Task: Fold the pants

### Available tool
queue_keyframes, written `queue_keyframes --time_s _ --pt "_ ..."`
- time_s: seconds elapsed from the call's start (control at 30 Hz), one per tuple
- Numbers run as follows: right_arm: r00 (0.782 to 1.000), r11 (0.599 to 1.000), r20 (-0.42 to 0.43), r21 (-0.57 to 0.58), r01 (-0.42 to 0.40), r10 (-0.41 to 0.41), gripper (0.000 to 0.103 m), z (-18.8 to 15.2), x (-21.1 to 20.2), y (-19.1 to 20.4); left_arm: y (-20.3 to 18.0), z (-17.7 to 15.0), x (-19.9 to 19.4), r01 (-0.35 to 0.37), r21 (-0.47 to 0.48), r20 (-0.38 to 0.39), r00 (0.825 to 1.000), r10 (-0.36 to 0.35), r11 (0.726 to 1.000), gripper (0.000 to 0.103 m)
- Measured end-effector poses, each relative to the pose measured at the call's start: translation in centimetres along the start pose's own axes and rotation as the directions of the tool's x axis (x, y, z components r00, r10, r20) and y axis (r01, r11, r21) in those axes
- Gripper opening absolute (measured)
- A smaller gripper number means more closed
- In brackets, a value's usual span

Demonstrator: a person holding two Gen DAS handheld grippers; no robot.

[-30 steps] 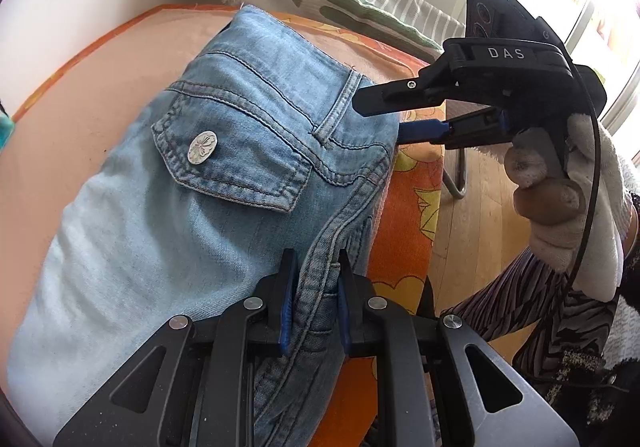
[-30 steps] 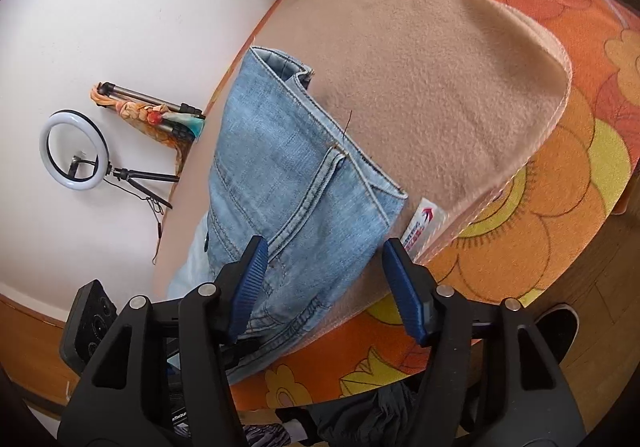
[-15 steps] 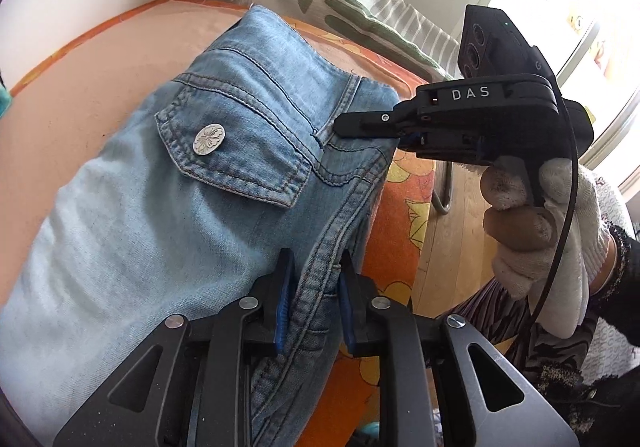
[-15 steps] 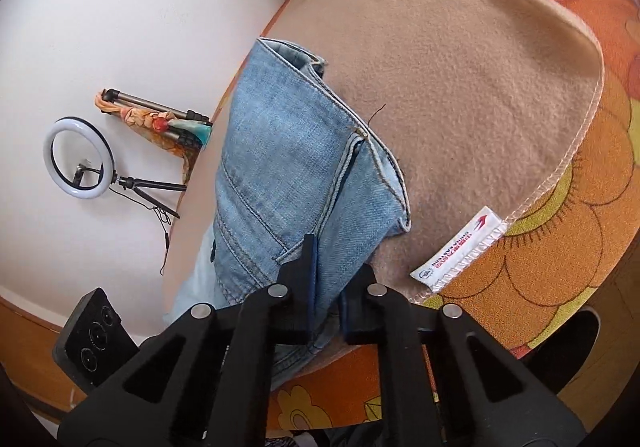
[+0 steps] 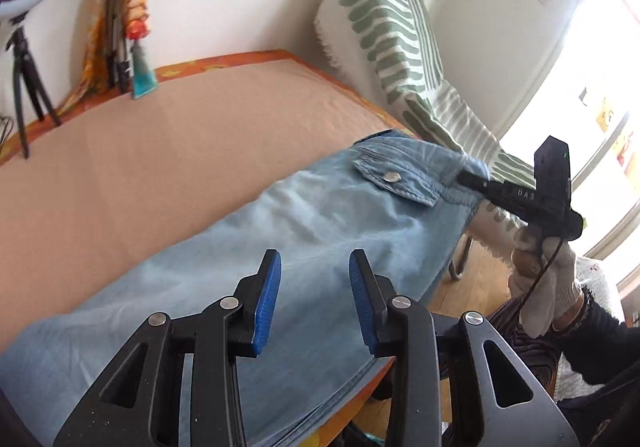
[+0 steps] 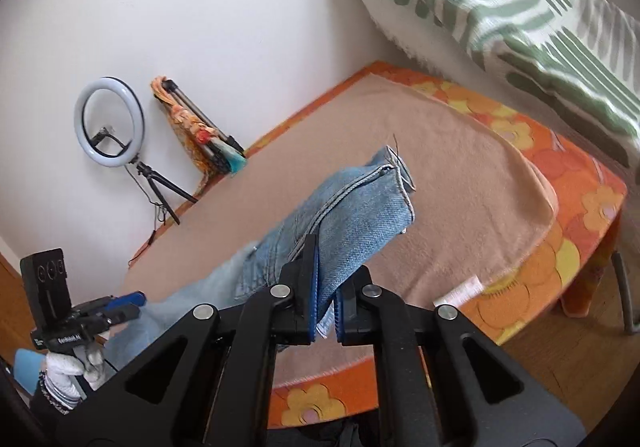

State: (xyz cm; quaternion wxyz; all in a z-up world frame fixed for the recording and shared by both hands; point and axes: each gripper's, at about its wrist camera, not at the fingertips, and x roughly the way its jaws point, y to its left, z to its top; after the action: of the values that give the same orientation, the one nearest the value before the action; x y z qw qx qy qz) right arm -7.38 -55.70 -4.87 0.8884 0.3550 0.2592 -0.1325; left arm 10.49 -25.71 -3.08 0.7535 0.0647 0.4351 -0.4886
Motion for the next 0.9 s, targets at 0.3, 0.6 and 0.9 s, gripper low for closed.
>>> queue_keyframes --time_s 0.3,0.6,0.9 --pt "0.968 0.99 -0.212 0.016 0.14 -0.133 0.01 -3.4 3.8 -4.4 3.9 -6.3 0.0 -0.033 -0.106 -0.104 0.994 0.022 0.994 0.034" --pt "0.975 0.998 -0.211 -0.013 0.069 -0.071 0.035 -0.2 -0.9 -2.7 3.2 -9.5 0.3 -0.019 -0.12 -0.124 0.992 0.004 0.993 0.034" --pt "0.945 0.915 -0.323 -0.363 -0.176 0.054 0.051 -1.2 3.1 9.1 1.2 -11.2 1.0 -0.098 0.038 -0.169 0.98 0.103 0.994 0.034"
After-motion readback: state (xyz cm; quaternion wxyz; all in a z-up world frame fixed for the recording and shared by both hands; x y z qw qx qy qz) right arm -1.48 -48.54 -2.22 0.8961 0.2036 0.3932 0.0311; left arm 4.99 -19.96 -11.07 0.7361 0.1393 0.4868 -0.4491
